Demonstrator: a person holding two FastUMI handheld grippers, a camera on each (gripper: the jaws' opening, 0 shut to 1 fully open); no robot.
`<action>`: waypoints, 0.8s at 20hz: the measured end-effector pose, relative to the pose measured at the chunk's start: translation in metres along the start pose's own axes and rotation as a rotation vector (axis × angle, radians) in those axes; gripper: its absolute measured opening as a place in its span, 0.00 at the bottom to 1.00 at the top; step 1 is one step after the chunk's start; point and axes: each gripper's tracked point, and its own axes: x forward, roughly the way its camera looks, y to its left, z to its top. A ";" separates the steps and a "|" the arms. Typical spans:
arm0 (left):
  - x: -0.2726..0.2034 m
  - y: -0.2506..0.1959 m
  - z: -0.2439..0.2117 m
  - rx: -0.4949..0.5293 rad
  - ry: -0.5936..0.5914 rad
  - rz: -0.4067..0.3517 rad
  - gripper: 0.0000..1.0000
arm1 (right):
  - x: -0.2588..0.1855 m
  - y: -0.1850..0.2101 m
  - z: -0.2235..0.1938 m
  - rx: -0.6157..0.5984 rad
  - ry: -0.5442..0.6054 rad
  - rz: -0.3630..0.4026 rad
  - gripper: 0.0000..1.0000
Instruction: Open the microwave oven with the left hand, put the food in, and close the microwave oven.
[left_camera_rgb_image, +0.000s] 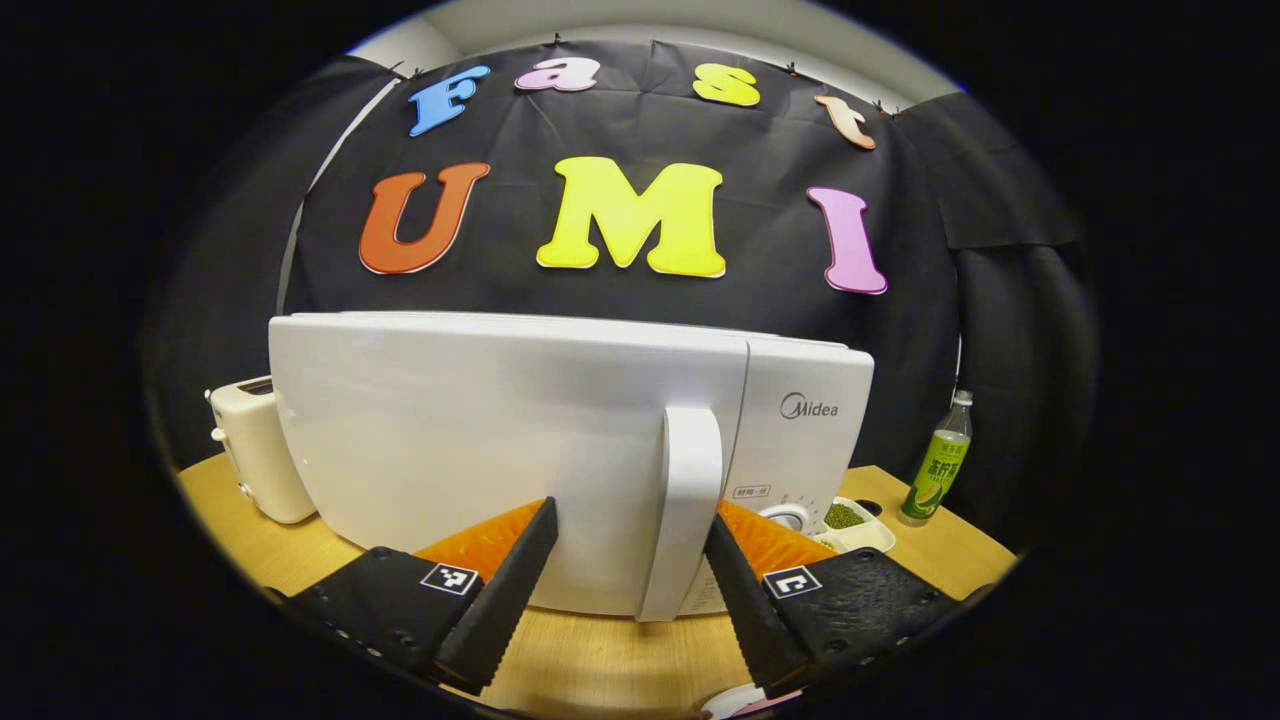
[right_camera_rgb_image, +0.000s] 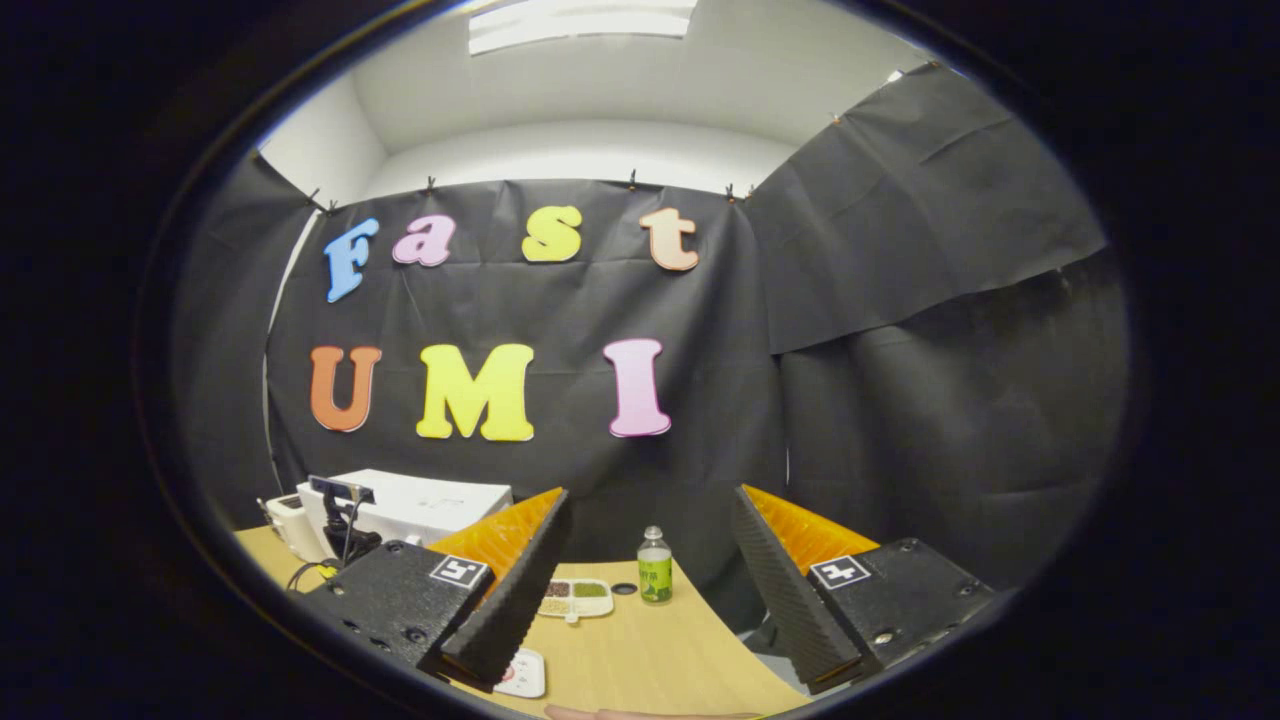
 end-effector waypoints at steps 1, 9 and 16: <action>0.000 0.000 -0.001 0.006 0.000 0.002 0.75 | 0.004 -0.001 -0.005 0.000 0.009 -0.001 0.96; 0.000 -0.018 -0.001 0.090 -0.029 0.003 0.16 | 0.031 -0.002 -0.047 0.009 0.105 0.013 0.96; -0.002 -0.021 -0.003 0.066 -0.005 -0.058 0.16 | 0.045 0.002 -0.073 0.013 0.152 0.021 0.98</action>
